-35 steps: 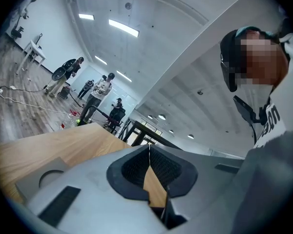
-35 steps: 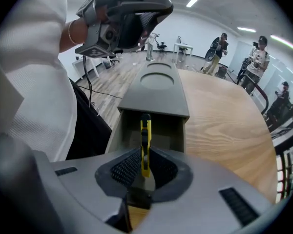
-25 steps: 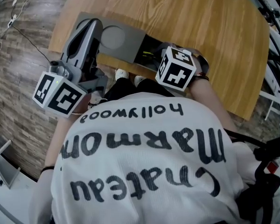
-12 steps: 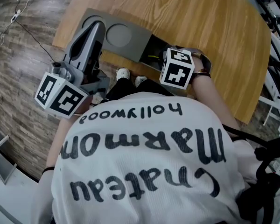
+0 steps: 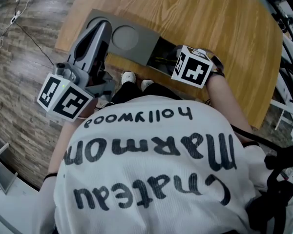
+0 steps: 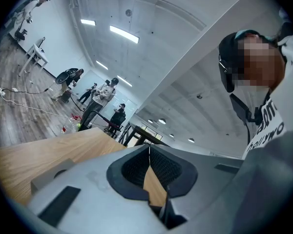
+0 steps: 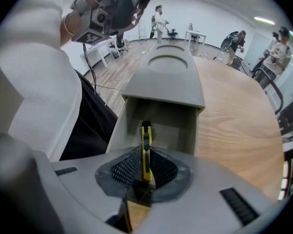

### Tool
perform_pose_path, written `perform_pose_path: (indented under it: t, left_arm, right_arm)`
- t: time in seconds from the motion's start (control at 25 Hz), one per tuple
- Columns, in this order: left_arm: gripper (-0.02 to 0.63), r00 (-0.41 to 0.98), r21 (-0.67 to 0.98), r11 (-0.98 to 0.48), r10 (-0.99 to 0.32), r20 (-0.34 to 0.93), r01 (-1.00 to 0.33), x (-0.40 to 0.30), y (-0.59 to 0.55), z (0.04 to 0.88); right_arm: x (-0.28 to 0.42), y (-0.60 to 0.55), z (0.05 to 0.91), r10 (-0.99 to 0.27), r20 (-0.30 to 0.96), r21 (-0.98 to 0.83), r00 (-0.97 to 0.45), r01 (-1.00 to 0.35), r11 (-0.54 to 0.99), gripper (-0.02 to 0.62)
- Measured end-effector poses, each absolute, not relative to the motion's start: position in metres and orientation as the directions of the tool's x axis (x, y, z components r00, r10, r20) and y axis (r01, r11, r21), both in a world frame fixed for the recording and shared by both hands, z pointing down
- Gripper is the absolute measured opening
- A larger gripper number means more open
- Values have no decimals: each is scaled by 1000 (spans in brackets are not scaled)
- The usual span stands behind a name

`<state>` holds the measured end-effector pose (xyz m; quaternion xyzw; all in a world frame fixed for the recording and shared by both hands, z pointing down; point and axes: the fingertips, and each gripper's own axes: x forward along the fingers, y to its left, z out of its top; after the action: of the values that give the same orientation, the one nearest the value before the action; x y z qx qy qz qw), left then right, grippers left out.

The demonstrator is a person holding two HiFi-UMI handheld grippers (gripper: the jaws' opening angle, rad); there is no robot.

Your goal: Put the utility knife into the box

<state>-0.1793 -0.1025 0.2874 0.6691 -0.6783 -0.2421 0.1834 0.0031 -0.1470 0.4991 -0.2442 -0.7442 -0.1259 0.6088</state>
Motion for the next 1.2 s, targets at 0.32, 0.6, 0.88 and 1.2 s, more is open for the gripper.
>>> perform_pose_path:
  t: [0.32,0.6,0.88,1.2]
  left_arm:
    - [9,16,557,-62,-996,-87,-828,-177,-114,279]
    - [9,173,515,-199,-980,-98,-834,-147,-136,272]
    - [9,351,401,-340,-935,-49,-851,-109,-164,262]
    - [9,436,366,-422,-899,-46,-830,-91,-173,248]
  right_arm:
    - [-1,-160,465,232,925,-106,-301,382,918,54]
    - [-21,-165,395,219,724,-63,-654,254,965,54]
    - [-29,-176,333,143,494,-85,-858,117,990,54]
    - [-25,-198,277,13,268,-99,-963,-14,995,54]
